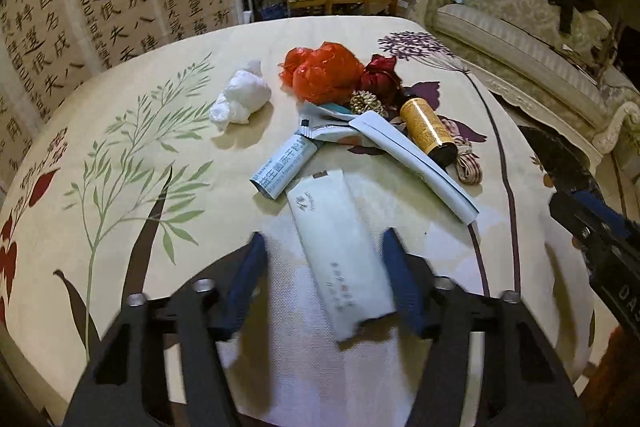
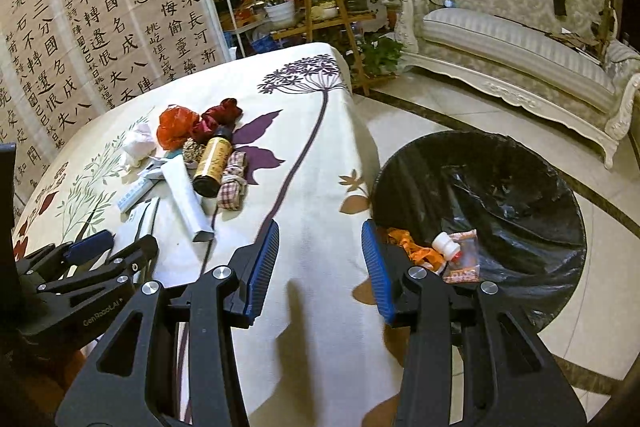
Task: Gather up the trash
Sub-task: 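Return to the table and grasp the white tube with the left gripper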
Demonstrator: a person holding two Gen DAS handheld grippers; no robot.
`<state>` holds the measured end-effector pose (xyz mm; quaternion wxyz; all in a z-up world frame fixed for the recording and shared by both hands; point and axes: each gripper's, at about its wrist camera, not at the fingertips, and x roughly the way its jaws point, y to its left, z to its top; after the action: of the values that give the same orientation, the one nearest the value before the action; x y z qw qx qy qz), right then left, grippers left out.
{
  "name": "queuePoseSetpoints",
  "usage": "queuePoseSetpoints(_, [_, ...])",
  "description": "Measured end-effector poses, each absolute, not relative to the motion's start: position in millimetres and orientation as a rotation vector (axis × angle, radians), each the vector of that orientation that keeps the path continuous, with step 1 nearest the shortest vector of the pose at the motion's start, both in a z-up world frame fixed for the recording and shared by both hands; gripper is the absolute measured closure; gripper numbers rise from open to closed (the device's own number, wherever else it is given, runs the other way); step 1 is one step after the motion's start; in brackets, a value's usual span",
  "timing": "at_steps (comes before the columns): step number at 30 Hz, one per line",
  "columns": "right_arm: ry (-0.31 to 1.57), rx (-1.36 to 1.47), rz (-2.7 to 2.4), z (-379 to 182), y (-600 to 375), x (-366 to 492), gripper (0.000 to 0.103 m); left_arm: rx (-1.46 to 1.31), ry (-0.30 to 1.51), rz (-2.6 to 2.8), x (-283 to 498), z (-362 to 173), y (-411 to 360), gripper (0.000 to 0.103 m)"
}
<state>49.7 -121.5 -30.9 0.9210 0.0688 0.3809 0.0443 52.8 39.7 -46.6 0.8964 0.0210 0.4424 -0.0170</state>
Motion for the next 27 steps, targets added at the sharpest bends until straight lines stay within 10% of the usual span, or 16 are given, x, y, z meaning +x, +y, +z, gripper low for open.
queuePoseSetpoints(7, [0.789,0.124,0.113,-31,-108,53,0.061,0.023,0.896,-0.078,46,-44,51,0.075])
queuePoseSetpoints(27, [0.809,0.046,0.242,-26,-45,69,0.061,-0.047,0.866,-0.095,34,-28,84,0.077])
